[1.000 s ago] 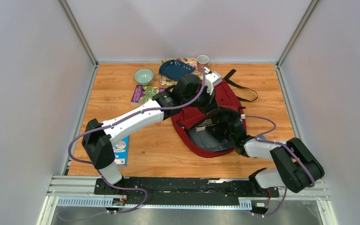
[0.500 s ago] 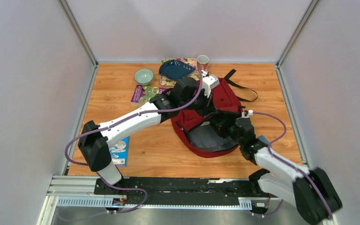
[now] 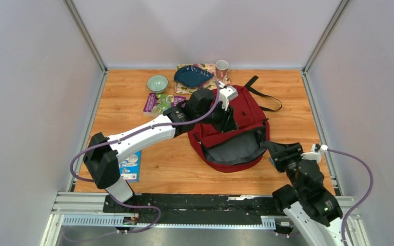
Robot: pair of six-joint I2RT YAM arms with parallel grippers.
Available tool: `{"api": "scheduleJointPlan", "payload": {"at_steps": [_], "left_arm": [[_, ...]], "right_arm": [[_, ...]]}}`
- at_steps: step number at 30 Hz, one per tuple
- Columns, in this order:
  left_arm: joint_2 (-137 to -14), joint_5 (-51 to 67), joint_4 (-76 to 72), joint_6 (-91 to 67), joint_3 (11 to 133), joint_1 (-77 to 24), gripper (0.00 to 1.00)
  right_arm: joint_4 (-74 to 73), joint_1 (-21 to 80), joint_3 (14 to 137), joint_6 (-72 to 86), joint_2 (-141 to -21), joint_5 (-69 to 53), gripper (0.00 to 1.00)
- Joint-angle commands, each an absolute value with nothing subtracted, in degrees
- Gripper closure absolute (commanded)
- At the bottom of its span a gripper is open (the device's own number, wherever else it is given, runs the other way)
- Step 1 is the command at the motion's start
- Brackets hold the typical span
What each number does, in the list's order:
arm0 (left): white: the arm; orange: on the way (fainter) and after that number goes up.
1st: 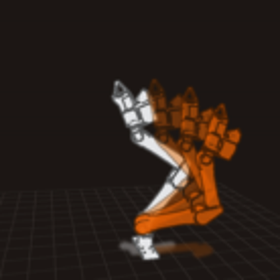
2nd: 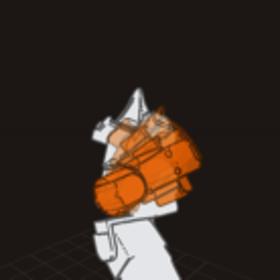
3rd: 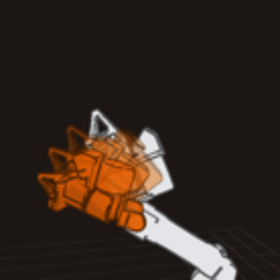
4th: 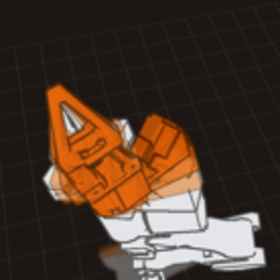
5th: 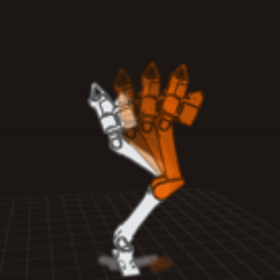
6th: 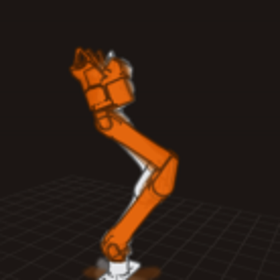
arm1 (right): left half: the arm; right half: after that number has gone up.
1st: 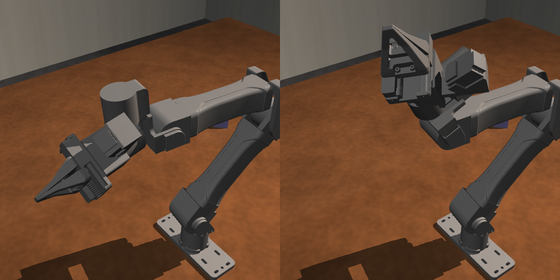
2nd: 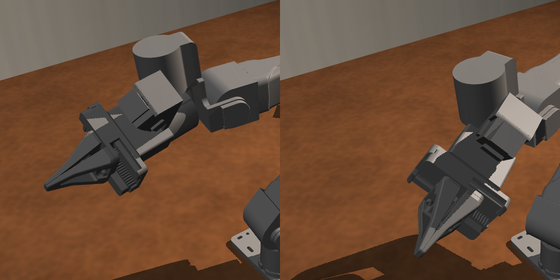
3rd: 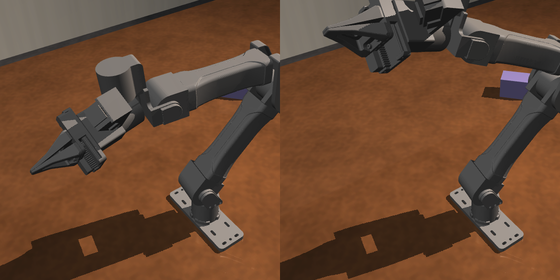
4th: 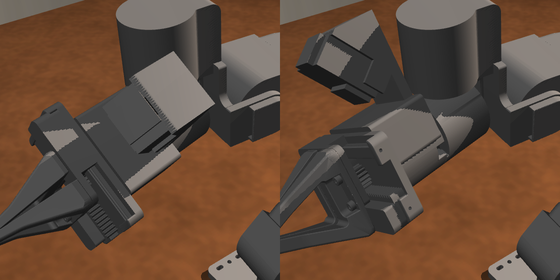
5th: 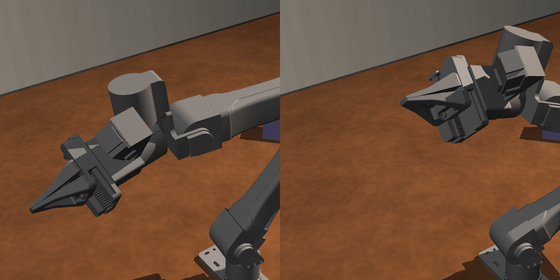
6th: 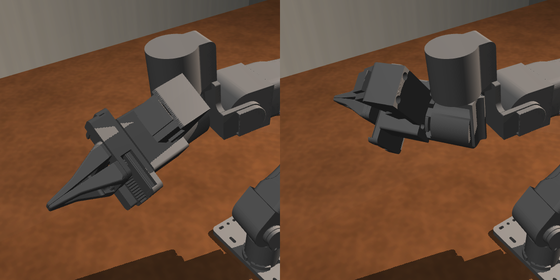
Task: Pack the student bag
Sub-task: Place the book in the student bag.
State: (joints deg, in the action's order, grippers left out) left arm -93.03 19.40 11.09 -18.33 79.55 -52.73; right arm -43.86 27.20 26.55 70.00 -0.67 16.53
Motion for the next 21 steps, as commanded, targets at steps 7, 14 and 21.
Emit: {"api": "scheduleJointPlan", "payload": {"at_steps": [7,14,21], "left_arm": [[-79.38,16.80,9.67,-18.38,69.97,-52.56,0.23],[-70.85,0.53,16.96,-14.68,66.28,-48.62,0.22],[-62.76,1.14,12.66,-18.98,55.90,-31.75,0.19]], "right_arm": [[-41.77,27.33,46.14,50.46,-18.63,24.36,0.42],[-31.39,27.25,48.60,45.09,-33.64,5.65,0.39],[-25.59,27.33,53.61,42.10,-54.99,-8.78,0.35]]}}
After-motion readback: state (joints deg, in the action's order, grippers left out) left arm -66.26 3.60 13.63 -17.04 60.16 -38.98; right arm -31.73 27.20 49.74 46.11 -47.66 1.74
